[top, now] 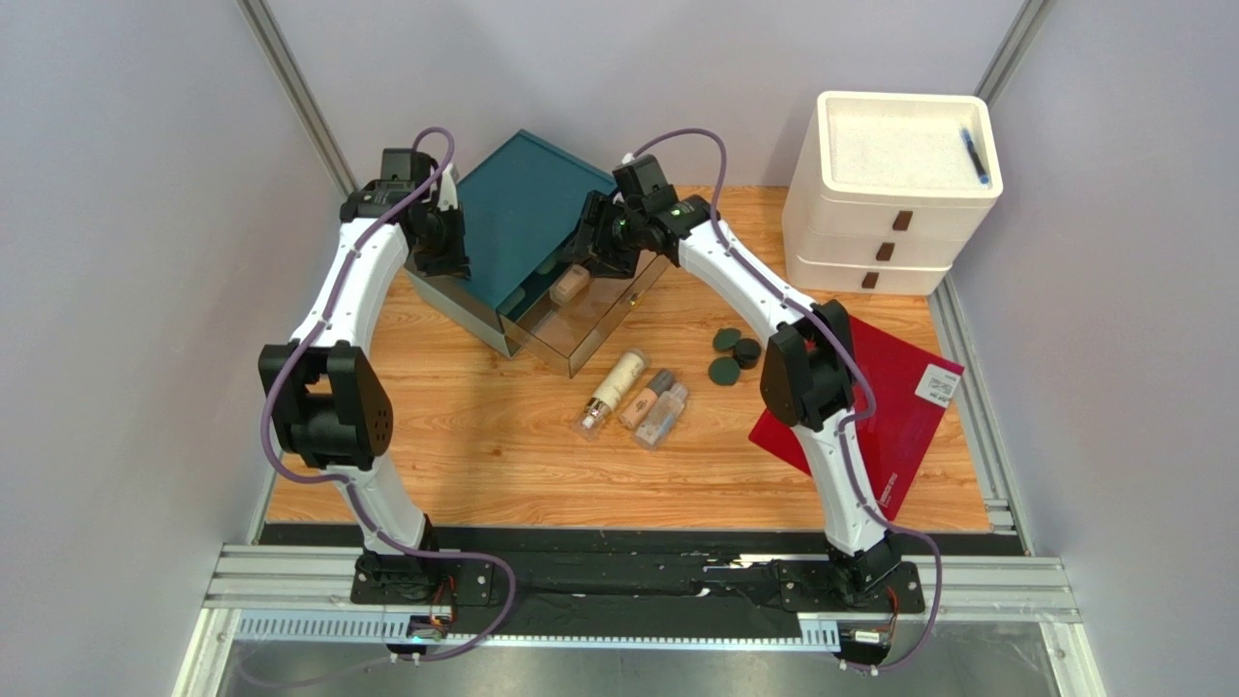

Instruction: Organize the makeup

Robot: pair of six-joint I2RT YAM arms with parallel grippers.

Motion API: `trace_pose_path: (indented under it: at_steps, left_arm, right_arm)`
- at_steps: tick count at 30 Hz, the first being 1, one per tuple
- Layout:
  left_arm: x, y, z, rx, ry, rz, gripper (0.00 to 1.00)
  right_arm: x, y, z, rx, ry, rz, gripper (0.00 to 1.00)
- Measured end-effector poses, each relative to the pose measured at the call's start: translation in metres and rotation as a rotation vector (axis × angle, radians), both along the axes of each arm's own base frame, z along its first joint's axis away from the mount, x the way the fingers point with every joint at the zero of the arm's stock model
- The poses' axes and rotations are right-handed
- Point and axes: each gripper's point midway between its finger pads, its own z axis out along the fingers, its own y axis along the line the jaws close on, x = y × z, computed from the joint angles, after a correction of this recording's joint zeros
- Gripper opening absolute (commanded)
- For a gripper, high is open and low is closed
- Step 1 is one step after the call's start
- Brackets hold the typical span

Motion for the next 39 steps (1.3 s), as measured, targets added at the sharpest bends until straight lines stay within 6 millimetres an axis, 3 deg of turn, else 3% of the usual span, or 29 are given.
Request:
trace_pose_path:
  at_steps: [5, 9, 13, 15, 17, 18, 19, 20, 21, 24, 32, 39]
  left_arm:
    - [-0.001, 0.000, 0.000, -0.001, 0.003, -0.001, 0.00]
    - [-0.002, -0.002, 0.000, -0.005, 0.009, -0.006, 0.00]
    - [-0.004, -0.005, 0.000, -0.007, 0.016, -0.014, 0.00]
    - [-0.005, -0.007, 0.000, -0.008, 0.018, -0.019, 0.00]
    - [-0.006, -0.008, 0.000, -0.009, 0.019, -0.025, 0.00]
    - [-0.007, -0.008, 0.000, -0.011, 0.019, -0.026, 0.00]
    - [-0.007, -0.009, 0.000, -0.013, 0.019, -0.027, 0.00]
    - [-0.007, -0.009, 0.000, -0.016, 0.020, -0.029, 0.00]
    - [-0.007, -0.010, -0.001, -0.018, 0.020, -0.031, 0.00]
    - [-0.008, -0.011, -0.001, -0.022, 0.018, -0.040, 0.00]
    - [-0.010, -0.013, -0.002, -0.031, 0.010, -0.056, 0.00]
    - [-0.010, -0.014, -0.002, -0.036, 0.003, -0.059, 0.00]
  right_arm:
    - [-0.008, -0.015, 0.033, -0.016, -0.059, -0.020, 0.64]
    - [-0.057, -0.061, 0.077, -0.044, -0.075, -0.056, 0.65]
    - [-0.105, -0.102, 0.091, -0.062, -0.052, -0.094, 0.65]
    - [-0.130, -0.122, 0.072, -0.094, 0.010, -0.114, 0.65]
    - [-0.160, -0.140, 0.026, -0.161, 0.136, -0.128, 0.65]
    - [-0.167, -0.144, 0.012, -0.183, 0.175, -0.131, 0.65]
    - [-0.180, -0.151, -0.018, -0.227, 0.251, -0.135, 0.65]
    - [-0.187, -0.155, -0.031, -0.251, 0.290, -0.136, 0.65]
    - [-0.200, -0.162, -0.057, -0.294, 0.366, -0.135, 0.64]
    - [-0.219, -0.170, -0.092, -0.348, 0.475, -0.129, 0.65]
    - [-0.212, -0.157, -0.118, -0.338, 0.524, -0.110, 0.64]
    - [-0.193, -0.137, -0.131, -0.301, 0.540, -0.085, 0.59]
